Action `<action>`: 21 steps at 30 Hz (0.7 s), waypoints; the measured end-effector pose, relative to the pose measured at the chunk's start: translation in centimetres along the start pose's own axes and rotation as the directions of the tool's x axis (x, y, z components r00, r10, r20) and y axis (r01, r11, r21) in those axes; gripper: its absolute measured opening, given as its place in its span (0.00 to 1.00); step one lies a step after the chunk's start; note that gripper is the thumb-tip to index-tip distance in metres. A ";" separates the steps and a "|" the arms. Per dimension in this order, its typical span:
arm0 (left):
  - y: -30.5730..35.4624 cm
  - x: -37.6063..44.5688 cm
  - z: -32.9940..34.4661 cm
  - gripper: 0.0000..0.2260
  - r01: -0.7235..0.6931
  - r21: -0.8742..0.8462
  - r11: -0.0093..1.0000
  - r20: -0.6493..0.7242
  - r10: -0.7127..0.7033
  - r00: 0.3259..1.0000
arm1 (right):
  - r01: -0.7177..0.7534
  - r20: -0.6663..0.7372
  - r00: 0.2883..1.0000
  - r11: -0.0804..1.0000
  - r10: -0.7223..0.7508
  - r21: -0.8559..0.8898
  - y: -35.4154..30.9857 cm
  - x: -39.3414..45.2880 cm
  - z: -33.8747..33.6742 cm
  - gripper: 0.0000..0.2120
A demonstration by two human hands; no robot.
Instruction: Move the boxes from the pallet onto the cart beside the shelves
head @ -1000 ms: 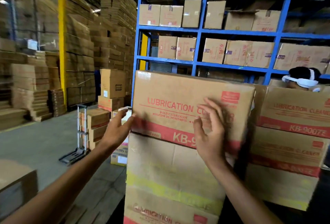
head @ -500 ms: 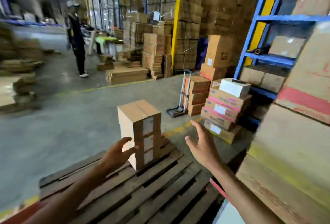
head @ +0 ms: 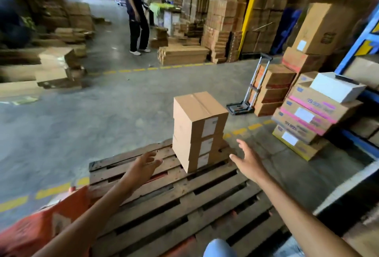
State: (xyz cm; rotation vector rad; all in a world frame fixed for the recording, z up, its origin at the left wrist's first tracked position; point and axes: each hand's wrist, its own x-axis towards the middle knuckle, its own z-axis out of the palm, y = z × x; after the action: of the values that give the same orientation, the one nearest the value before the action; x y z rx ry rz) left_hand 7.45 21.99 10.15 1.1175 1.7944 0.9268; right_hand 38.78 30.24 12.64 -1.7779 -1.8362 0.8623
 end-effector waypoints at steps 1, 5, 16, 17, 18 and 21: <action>0.4 1.2 0.4 0.15 0.002 0.001 1.000 0.015 -0.002 1.000 | -0.017 0.003 1.000 1.000 0.017 0.017 0.1 1.4 0.1 0.29; 2.2 7.2 2.4 0.17 0.025 -0.058 0.998 0.028 -0.024 0.999 | -0.073 -0.005 0.997 0.995 0.073 0.065 0.8 7.9 0.7 0.27; 5.6 36.4 10.7 0.18 0.221 -0.005 0.975 0.097 -0.220 0.971 | -0.179 0.001 0.984 0.981 0.179 0.069 4.2 40.7 4.5 0.24; 5.2 38.9 11.5 0.21 0.247 0.003 0.969 0.125 -0.245 0.961 | -0.201 0.004 0.980 0.978 0.201 0.058 4.8 43.5 5.0 0.25; 5.0 40.6 12.1 0.26 0.275 -0.001 0.962 0.152 -0.271 0.950 | -0.223 0.002 0.975 0.974 0.223 0.047 5.2 45.7 5.3 0.26; 3.5 45.5 14.4 0.45 0.377 -0.059 0.924 0.244 -0.353 0.903 | -0.290 0.016 0.957 0.957 0.290 -0.008 6.6 51.8 6.3 0.28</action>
State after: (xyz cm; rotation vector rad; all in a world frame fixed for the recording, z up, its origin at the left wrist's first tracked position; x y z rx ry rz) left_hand 8.81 67.70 -3.96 0.7495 1.6670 0.6293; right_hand 35.19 80.58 -2.10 -2.0841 -1.6112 0.9812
